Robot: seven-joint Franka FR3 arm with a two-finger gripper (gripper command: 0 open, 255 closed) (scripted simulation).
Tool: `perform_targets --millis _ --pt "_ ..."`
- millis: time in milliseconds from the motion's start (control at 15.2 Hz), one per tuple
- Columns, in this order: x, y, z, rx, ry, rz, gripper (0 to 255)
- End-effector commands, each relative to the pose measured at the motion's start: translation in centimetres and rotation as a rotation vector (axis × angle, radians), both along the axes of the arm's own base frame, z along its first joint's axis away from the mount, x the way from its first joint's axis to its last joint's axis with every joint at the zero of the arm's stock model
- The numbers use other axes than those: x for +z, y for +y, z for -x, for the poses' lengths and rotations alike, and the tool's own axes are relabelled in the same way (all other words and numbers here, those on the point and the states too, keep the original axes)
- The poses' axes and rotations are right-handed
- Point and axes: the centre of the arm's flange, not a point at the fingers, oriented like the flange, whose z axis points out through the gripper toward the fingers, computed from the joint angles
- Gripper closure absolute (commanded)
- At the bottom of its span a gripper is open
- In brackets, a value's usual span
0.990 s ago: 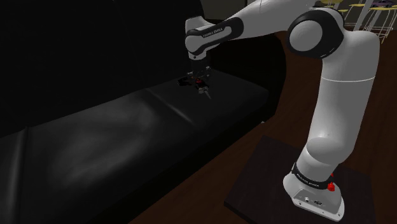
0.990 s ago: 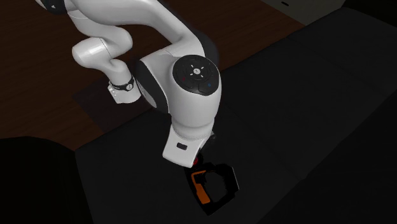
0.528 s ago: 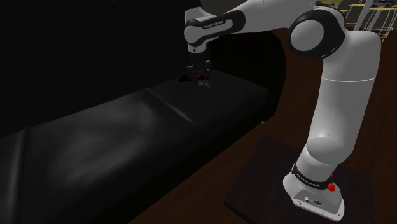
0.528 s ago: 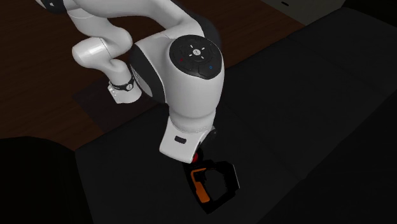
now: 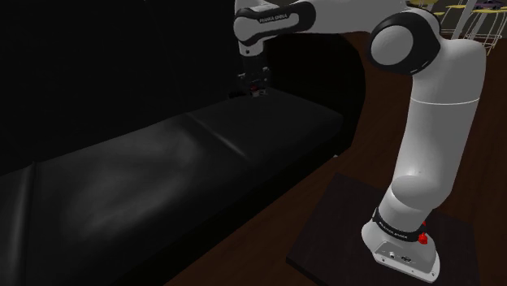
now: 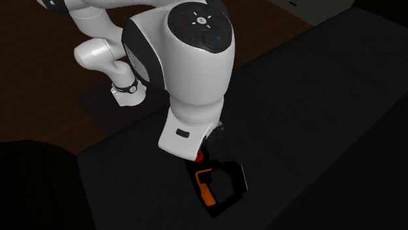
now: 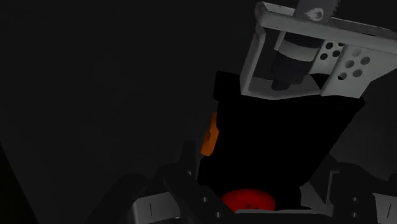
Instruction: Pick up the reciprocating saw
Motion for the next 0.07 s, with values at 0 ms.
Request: perform_targets --millis 0 --pt "0.27 0.05 0.01 0.000 0.000 0.000 255"
